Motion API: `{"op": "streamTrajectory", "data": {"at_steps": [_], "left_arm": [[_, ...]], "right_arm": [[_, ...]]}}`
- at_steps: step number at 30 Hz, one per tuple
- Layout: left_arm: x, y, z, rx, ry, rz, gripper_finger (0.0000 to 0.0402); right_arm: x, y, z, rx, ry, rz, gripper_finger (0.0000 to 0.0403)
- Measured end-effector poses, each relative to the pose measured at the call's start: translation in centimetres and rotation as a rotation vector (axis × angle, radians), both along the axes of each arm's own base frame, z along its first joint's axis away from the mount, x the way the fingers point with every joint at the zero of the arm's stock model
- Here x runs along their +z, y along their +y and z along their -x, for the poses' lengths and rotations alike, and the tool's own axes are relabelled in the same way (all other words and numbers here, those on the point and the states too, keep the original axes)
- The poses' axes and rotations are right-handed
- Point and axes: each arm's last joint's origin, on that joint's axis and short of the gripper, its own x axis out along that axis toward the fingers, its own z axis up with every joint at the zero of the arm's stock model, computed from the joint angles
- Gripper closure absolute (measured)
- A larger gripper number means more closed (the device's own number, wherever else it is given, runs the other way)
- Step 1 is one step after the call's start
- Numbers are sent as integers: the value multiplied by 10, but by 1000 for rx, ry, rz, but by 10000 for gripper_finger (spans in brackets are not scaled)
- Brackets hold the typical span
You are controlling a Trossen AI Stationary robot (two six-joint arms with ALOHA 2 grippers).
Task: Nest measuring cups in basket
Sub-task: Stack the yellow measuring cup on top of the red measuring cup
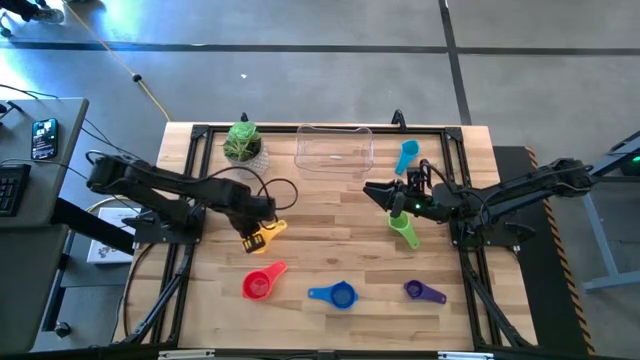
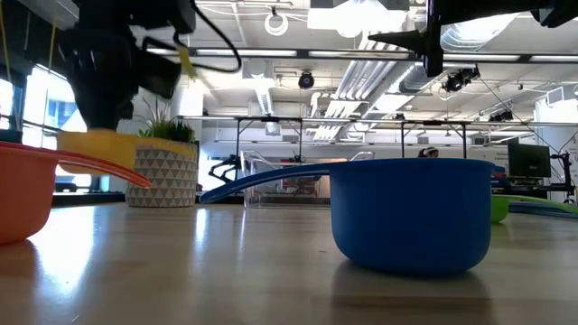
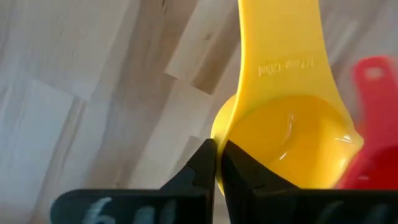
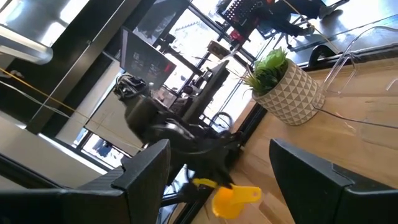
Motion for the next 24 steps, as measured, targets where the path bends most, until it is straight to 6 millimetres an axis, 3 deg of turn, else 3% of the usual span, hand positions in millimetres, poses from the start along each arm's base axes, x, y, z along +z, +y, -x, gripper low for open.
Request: {"op": "streamTrajectory", "data": {"at_steps": [10,16,24], "left_arm": [[37,-37,20,84,-106,90,396],[40,-66,31,68,-109,136,396],[35,-94,28,117,-150,172,396]], "right_arm": [[-1,0,0,0,8,-4,137],[-1,0,0,1,4,-25,137],[-1,0,0,1,6,-27,137]]}}
